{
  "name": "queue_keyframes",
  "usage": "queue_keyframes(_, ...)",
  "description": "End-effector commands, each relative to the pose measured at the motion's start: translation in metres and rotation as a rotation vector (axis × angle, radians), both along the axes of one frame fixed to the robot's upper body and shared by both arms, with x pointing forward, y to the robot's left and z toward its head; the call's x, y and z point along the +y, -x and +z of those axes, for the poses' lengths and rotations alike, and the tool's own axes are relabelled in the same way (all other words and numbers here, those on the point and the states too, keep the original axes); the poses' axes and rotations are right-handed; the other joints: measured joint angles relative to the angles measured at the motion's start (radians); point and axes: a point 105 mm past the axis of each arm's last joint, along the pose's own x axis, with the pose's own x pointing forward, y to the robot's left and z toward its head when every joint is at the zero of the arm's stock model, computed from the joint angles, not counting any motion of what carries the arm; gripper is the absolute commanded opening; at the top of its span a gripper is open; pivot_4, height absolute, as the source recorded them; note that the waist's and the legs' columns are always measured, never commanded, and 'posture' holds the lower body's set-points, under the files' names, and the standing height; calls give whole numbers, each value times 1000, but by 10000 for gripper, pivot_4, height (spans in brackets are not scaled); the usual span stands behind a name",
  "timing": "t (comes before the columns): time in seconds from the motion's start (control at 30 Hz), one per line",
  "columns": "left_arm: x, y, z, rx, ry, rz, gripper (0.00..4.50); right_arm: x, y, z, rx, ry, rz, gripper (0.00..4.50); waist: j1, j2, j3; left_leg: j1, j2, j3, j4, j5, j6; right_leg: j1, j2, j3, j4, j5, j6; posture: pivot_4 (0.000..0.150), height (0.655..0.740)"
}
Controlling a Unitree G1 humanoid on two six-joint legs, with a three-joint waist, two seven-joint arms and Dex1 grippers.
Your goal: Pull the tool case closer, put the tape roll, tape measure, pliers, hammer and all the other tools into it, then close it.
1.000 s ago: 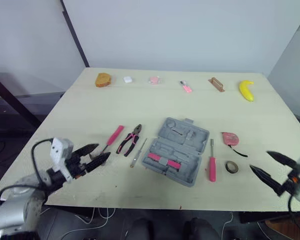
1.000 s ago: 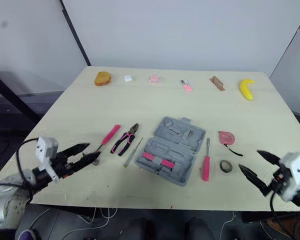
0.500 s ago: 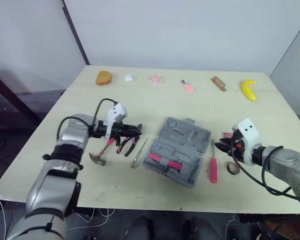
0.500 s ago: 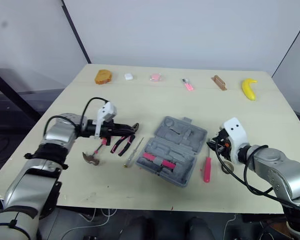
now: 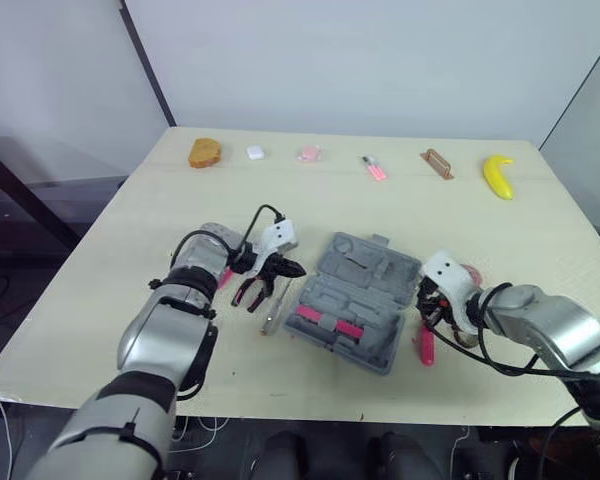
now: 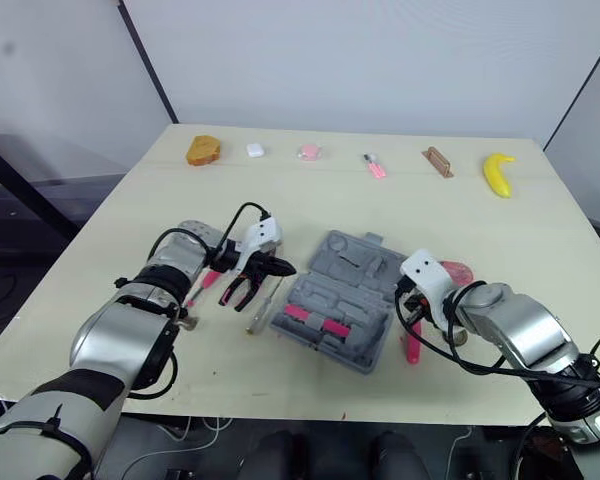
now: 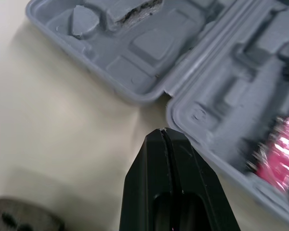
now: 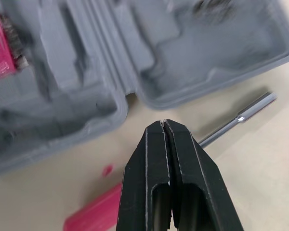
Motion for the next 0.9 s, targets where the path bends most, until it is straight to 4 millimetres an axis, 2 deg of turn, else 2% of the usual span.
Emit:
queue_keyframes(0.03, -1, -8, 12, -61, -25, 6, 0, -3, -5, 7, -29, 32, 10, 343, -2, 0, 0, 0, 0, 0, 0, 0, 0, 0, 0, 0, 0, 0, 0, 1500, 7400)
queue_keyframes(0.57, -15, -13, 2, -95, -82, 14, 0, 7, -20, -8, 22, 121, 79, 343, -1, 0, 0, 0, 0, 0, 4, 0, 0, -1, 0, 0, 5, 0, 0, 1500, 7400)
queue_keyframes(0.9, -15, -5, -4, -42, -80, -30, 0, 34, -30, -15, 30, 98, 159, 343, -5, 0, 0, 0, 0, 0, 7, 0, -1, -1, 0, 0, 7, 0, 0, 1500, 7400)
